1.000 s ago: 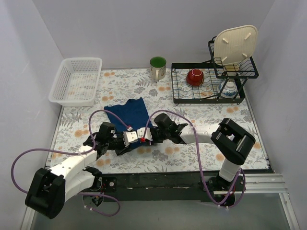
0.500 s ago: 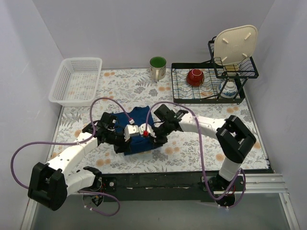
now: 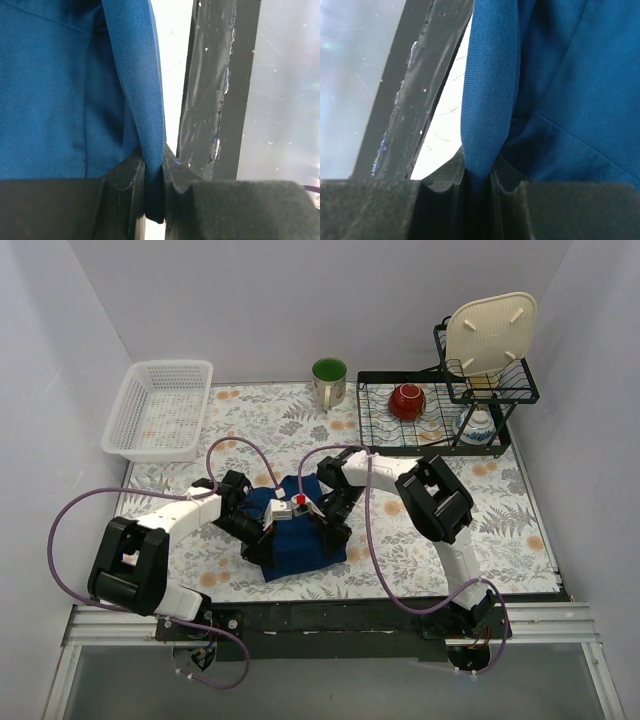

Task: Roll the t-shirts
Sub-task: Roll the T-shirt to the center of the board.

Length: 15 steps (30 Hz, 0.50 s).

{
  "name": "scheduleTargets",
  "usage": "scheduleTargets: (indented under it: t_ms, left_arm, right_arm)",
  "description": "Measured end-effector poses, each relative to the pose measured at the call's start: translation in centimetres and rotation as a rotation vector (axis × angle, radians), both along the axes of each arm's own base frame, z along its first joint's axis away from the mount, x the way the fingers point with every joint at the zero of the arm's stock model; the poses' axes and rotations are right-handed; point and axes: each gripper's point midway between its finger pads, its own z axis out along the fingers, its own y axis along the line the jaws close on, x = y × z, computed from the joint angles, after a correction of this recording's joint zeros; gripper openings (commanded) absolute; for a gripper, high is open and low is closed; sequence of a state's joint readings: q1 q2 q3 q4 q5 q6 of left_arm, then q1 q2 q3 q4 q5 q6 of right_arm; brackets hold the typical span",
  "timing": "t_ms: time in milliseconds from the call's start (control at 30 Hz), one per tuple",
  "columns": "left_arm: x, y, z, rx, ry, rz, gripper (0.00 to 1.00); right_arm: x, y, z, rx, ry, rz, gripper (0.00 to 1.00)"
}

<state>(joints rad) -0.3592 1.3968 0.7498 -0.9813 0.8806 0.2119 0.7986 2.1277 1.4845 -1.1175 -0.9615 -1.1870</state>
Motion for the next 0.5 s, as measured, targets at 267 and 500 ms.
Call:
scheduleTargets:
  t_ms: [267,500]
  left_arm:
    - [0.0,-0.1,-1.7,-0.018,0.113,0.02,0.0]
    - [0.5,0.2,-2.7,-0.01,0.155,0.05,0.04]
  right_arm:
    - [-0.1,-0.1,-1.3,-0.062,0.109,-0.019,0.08]
    - [-0.1,0.0,-1.7,-0.115,0.19,-0.037,0.09]
